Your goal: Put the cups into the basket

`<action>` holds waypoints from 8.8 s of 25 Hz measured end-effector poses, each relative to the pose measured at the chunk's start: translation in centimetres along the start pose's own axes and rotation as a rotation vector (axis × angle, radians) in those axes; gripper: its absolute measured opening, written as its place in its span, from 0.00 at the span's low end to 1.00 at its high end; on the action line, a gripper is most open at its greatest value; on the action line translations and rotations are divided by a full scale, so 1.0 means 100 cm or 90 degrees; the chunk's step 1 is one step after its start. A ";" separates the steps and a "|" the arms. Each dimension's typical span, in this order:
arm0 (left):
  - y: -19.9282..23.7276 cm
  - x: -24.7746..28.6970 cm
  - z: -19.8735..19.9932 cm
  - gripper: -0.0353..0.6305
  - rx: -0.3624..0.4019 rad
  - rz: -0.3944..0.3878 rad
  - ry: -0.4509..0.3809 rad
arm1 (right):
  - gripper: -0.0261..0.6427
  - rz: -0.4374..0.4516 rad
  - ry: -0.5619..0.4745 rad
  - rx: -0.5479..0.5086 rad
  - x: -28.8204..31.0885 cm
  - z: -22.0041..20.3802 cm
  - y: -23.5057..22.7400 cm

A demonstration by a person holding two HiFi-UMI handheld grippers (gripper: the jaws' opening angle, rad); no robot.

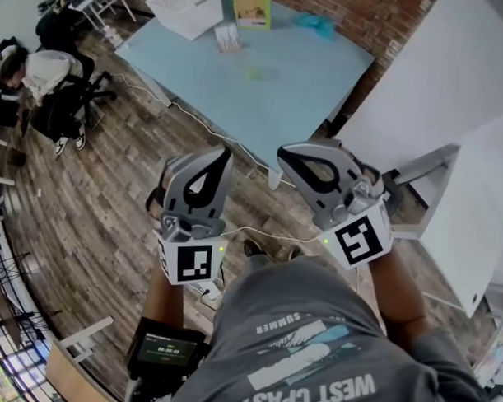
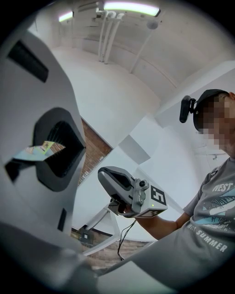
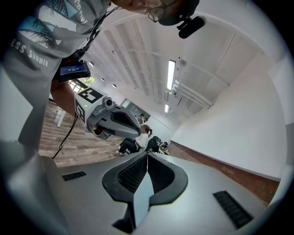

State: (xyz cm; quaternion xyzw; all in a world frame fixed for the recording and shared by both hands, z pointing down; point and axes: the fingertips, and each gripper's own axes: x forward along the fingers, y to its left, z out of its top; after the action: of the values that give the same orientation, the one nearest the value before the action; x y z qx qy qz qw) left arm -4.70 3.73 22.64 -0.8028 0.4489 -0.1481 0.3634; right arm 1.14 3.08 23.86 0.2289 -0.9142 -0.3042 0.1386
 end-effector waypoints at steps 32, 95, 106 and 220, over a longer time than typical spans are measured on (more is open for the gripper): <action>0.055 0.033 -0.097 0.05 -0.039 -0.001 0.023 | 0.06 0.030 0.021 0.018 0.110 -0.033 -0.026; 0.126 0.287 -0.188 0.05 -0.032 -0.025 -0.009 | 0.06 0.014 0.032 0.008 0.216 -0.170 -0.236; 0.118 0.337 -0.184 0.05 0.000 0.011 0.064 | 0.06 0.066 -0.049 0.008 0.207 -0.198 -0.275; 0.232 0.333 -0.399 0.05 -0.068 0.066 0.090 | 0.09 0.172 0.301 -0.027 0.461 -0.301 -0.272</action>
State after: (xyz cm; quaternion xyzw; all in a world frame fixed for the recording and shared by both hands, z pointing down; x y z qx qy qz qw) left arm -23.04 -49.61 30.69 -0.7842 0.5214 -0.1617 0.2948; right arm -17.49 -54.25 35.61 0.1662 -0.8722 -0.2404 0.3923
